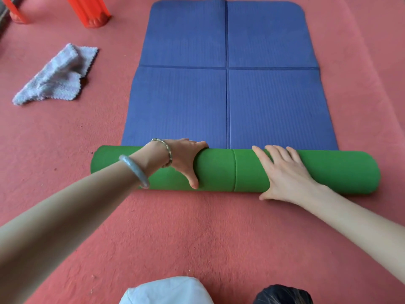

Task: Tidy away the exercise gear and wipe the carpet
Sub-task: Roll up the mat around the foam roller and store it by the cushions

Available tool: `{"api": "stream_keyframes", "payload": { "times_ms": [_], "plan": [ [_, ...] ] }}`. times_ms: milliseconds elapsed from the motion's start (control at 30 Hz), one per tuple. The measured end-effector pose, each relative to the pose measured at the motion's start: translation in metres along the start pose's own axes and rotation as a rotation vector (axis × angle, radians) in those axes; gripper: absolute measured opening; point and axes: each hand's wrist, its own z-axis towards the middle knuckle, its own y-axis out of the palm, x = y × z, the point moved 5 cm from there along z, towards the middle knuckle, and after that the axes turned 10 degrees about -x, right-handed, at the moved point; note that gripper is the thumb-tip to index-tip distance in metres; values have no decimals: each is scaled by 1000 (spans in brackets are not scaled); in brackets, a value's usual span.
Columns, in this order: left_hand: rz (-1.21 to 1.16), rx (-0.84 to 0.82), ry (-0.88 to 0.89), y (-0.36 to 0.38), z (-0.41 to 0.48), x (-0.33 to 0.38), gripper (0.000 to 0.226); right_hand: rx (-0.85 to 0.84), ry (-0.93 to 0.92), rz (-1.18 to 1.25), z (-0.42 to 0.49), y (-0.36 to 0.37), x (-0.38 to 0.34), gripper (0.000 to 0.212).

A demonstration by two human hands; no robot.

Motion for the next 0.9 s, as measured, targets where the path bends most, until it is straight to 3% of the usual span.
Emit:
{"api": "stream_keyframes", "payload": {
  "times_ms": [67, 167, 333, 400, 500, 600, 733, 800, 900],
  "plan": [
    [138, 97, -33, 0, -6, 2, 107, 40, -16, 1, 2, -1, 2, 123],
    [363, 399, -73, 11, -23, 12, 110, 0, -32, 38, 14, -7, 8, 117],
    [336, 683, -184, 42, -27, 12, 136, -181, -61, 120, 38, -28, 20, 124],
    [336, 754, -162, 33, -18, 7, 124, -235, -49, 144, 44, -34, 23, 127],
    [314, 678, -128, 11, -10, 1, 105, -146, -29, 124, 38, -33, 23, 130],
    [233, 495, -90, -14, -1, -6, 103, 70, 1, 32, 23, -21, 20, 133],
    [80, 293, -91, -38, 8, -12, 98, 192, 52, 7, 28, -20, 25, 131],
    [89, 329, -87, -39, 8, -15, 103, 212, 51, 15, 35, -24, 28, 126],
    [228, 600, -86, -26, -4, -19, 114, 190, 33, 25, 44, -28, 34, 124]
  ]
}}
